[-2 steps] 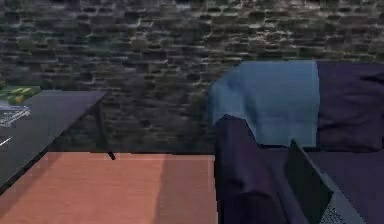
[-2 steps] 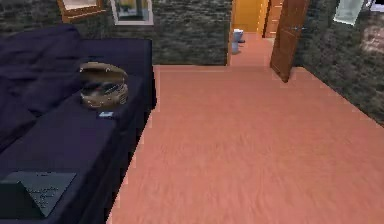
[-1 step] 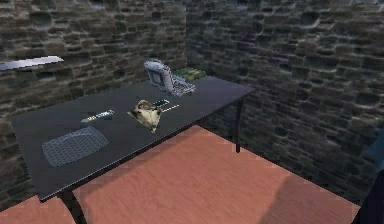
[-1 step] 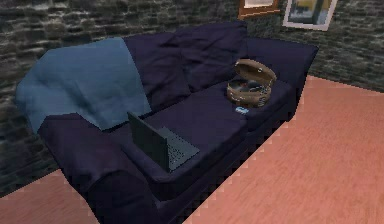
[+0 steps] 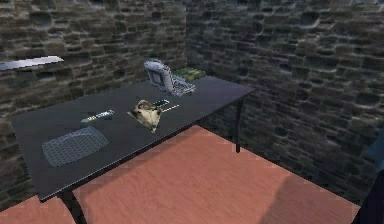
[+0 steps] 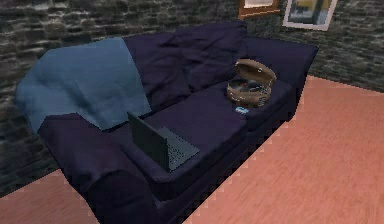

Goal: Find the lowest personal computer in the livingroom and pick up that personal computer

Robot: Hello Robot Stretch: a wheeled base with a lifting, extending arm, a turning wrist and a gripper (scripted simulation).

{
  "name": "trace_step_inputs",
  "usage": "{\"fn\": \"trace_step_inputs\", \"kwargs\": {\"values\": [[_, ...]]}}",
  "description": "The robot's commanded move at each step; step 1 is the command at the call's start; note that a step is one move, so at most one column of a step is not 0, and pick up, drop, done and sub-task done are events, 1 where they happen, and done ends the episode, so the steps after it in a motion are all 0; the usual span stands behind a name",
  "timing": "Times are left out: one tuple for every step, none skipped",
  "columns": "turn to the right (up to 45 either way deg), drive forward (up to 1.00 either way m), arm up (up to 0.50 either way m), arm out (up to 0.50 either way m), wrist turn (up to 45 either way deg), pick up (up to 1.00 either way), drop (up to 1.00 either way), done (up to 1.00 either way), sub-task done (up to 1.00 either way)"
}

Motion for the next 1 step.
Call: {"fn": "trace_step_inputs", "kwargs": {"values": [[0.0, 0.00, 0.14, 0.00, 0.0, 0.00, 0.00, 0.00, 0.00]]}}
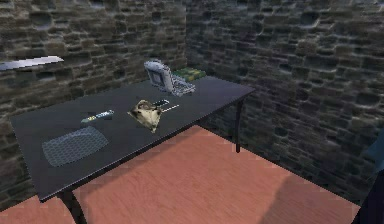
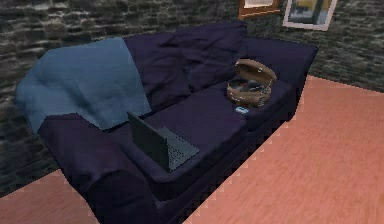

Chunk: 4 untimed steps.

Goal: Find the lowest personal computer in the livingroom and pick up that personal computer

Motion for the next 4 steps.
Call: {"fn": "trace_step_inputs", "kwargs": {"values": [[0.0, 0.00, 0.00, 0.50, 0.0, 0.00, 0.00, 0.00, 0.00], [0.0, 0.00, 0.00, 0.00, 45.0, 0.00, 0.00, 0.00, 0.00], [0.0, 0.00, 0.00, 0.00, 45.0, 0.00, 0.00, 0.00, 0.00], [0.0, 0.00, 0.00, 0.00, 45.0, 0.00, 0.00, 0.00, 0.00]]}}
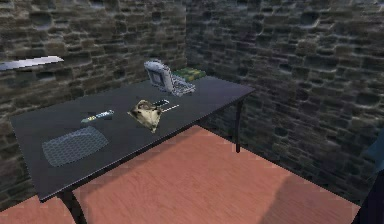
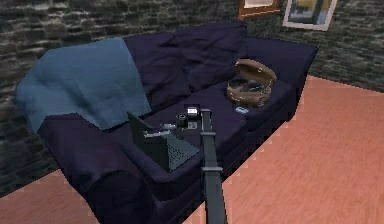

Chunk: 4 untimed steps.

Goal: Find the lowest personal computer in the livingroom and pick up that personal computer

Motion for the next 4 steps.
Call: {"fn": "trace_step_inputs", "kwargs": {"values": [[0.0, 0.00, 0.00, 0.00, 12.0, 0.00, 0.00, 0.00, 0.00], [0.0, 0.00, -0.30, 0.00, 0.0, 0.00, 0.00, 0.00, 0.00], [0.0, 0.00, 0.00, 0.00, 0.0, 1.00, 0.00, 0.00, 0.00], [0.0, 0.00, 0.10, 0.00, 0.0, 0.00, 0.00, 0.00, 0.00]]}}
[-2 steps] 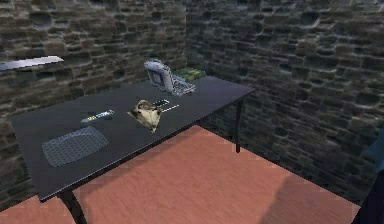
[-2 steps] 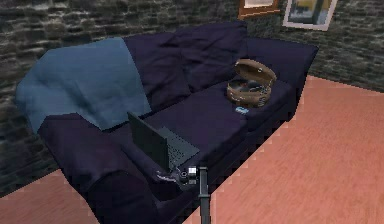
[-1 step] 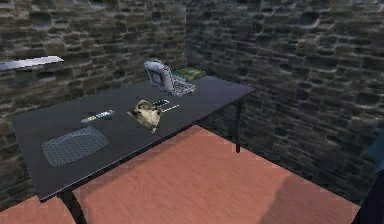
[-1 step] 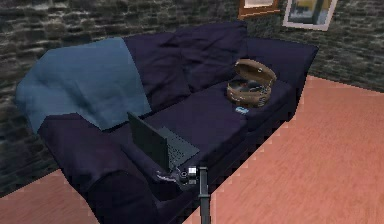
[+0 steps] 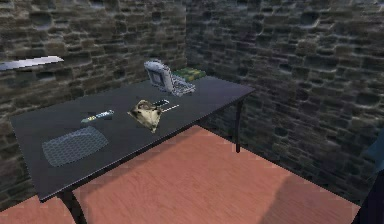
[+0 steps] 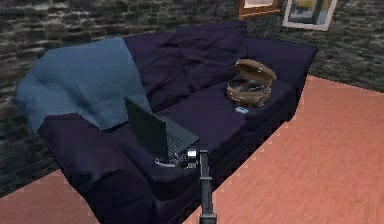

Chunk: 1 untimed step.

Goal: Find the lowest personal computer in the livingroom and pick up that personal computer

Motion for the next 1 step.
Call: {"fn": "trace_step_inputs", "kwargs": {"values": [[0.0, 0.00, 0.00, 0.00, 0.0, 0.00, 0.00, 1.00, 0.00]]}}
